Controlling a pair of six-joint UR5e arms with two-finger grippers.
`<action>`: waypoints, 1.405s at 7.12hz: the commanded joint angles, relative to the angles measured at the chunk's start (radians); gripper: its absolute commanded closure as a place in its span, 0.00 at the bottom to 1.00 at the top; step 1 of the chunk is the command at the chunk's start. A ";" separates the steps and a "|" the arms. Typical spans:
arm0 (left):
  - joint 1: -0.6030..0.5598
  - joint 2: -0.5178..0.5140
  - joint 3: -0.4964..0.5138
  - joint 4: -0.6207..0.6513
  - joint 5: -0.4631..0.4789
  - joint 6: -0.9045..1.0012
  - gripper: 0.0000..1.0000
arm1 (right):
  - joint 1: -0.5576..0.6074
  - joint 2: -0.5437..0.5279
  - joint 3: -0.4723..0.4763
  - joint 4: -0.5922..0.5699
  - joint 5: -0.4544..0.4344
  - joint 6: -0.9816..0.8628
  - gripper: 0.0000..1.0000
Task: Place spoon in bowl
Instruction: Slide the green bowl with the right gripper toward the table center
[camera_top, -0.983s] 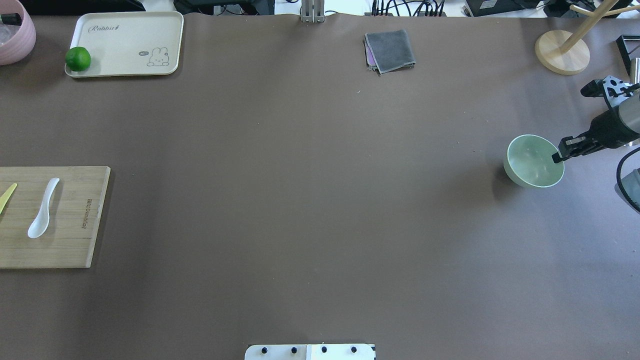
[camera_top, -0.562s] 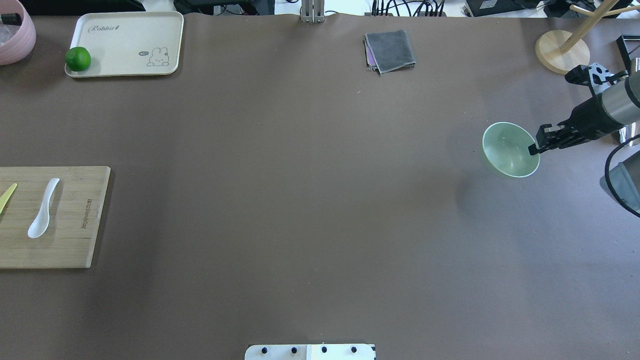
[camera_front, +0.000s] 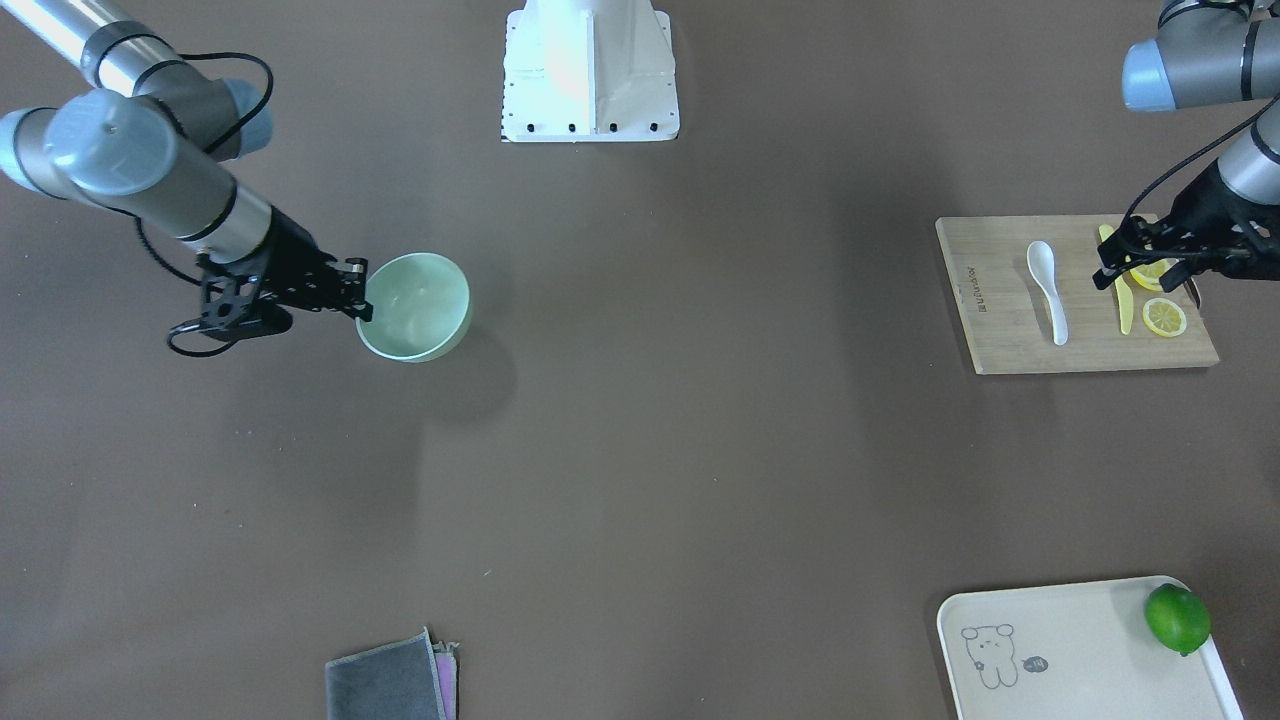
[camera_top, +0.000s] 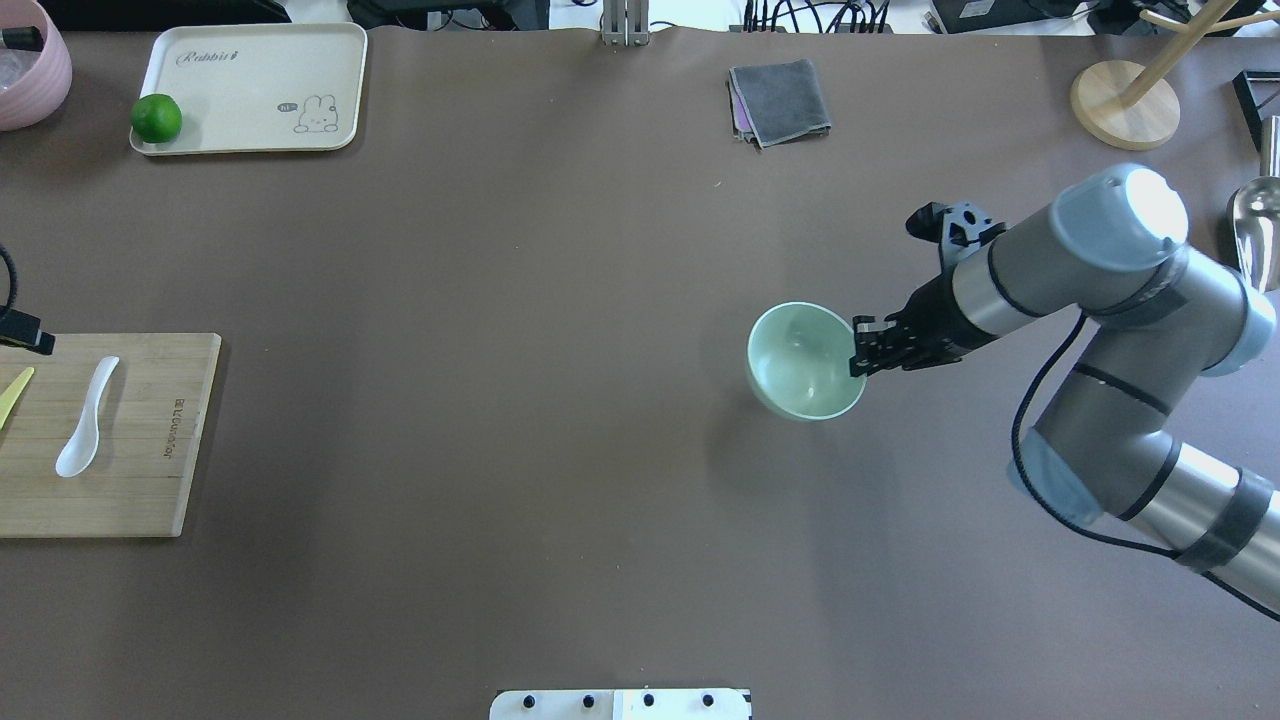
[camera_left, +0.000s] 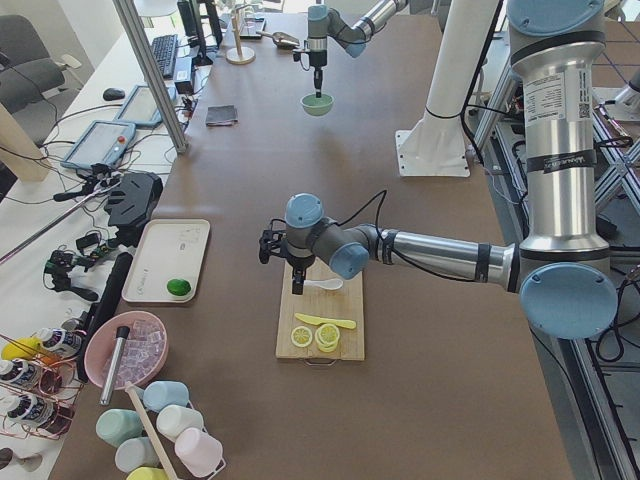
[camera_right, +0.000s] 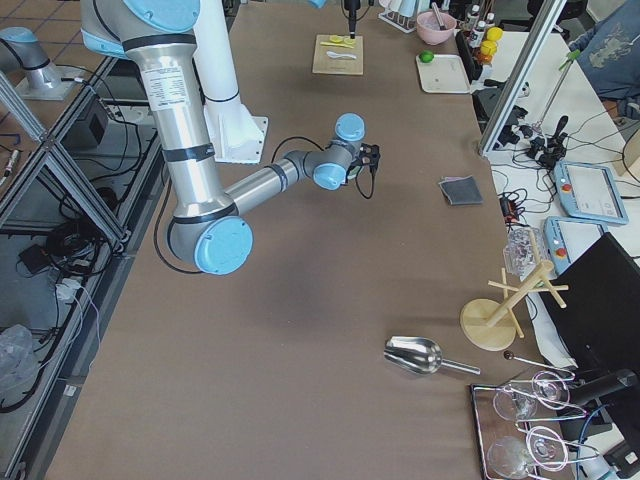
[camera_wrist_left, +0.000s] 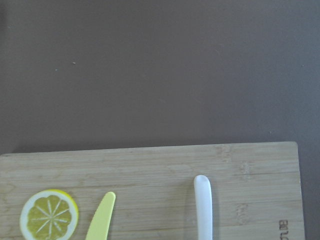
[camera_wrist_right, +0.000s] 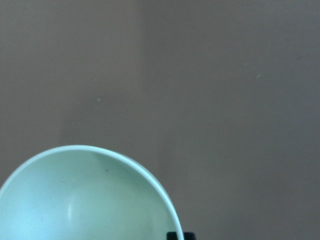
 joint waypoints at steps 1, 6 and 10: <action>0.033 -0.054 0.061 -0.001 0.014 -0.016 0.11 | -0.143 0.088 0.004 -0.006 -0.142 0.131 1.00; 0.096 -0.088 0.081 -0.001 0.014 -0.056 0.20 | -0.243 0.215 -0.005 -0.167 -0.253 0.180 1.00; 0.114 -0.052 0.087 -0.001 0.014 -0.047 0.26 | -0.245 0.241 -0.011 -0.193 -0.280 0.182 0.29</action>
